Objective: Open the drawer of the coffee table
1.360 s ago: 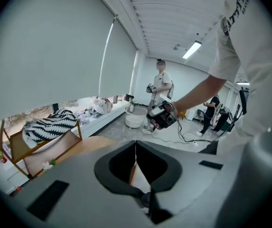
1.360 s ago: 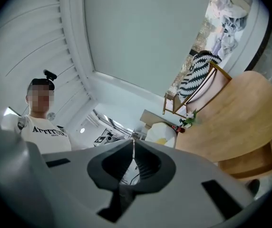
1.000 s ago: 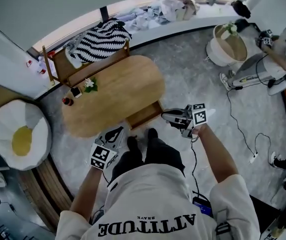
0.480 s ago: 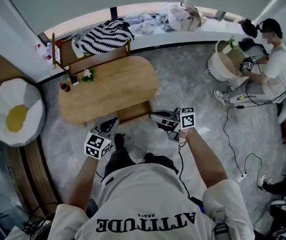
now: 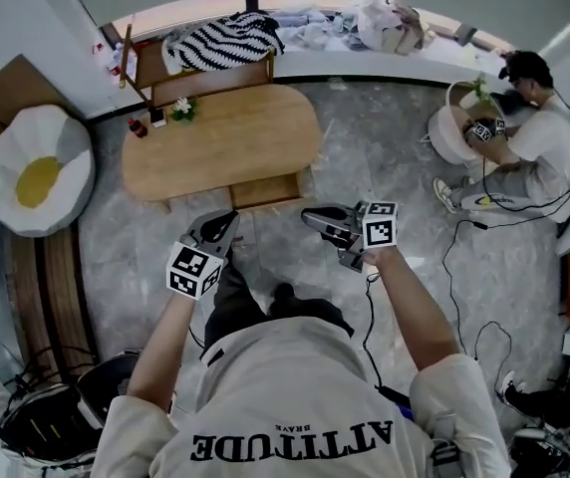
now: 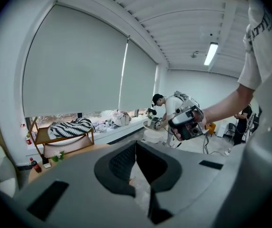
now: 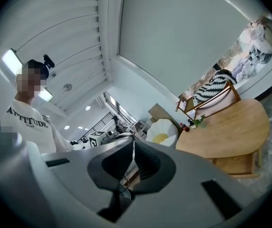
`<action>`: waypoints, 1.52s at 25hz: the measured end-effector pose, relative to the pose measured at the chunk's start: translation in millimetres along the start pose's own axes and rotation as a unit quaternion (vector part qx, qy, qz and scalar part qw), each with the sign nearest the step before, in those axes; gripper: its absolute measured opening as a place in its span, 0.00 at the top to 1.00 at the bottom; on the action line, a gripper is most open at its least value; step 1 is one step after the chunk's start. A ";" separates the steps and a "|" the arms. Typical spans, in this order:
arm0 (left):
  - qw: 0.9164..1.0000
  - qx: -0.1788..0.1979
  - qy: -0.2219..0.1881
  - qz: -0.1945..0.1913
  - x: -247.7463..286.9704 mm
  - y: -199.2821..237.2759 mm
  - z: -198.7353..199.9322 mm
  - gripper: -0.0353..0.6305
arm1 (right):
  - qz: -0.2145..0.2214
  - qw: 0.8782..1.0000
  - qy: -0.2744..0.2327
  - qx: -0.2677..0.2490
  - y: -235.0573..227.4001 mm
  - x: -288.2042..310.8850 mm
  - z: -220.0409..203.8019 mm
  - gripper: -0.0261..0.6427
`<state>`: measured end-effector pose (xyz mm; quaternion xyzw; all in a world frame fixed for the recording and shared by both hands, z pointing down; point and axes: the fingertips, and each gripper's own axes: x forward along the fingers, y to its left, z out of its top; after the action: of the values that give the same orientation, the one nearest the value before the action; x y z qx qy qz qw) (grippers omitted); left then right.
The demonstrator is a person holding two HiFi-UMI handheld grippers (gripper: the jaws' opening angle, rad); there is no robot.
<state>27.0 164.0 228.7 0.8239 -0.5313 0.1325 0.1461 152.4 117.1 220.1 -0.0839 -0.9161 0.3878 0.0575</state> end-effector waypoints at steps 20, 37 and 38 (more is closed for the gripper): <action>0.999 -0.051 -0.009 0.013 -81.1 34.0 -35.9 0.92 | -0.196 0.974 -0.039 -0.106 14.3 42.4 -14.9 0.93; 0.998 -0.045 -0.036 0.017 -90.5 64.4 -3.5 0.92 | -0.276 0.946 -0.085 -0.147 18.7 39.1 10.7 0.94; 0.998 -0.048 -0.040 0.017 -89.9 64.0 -1.5 0.92 | -0.278 0.945 -0.085 -0.148 18.3 36.7 12.2 0.94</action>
<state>-67.6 214.6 202.8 0.8116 -0.5561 0.0764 0.1619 116.4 128.4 199.9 0.2001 -0.9515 0.2222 0.0719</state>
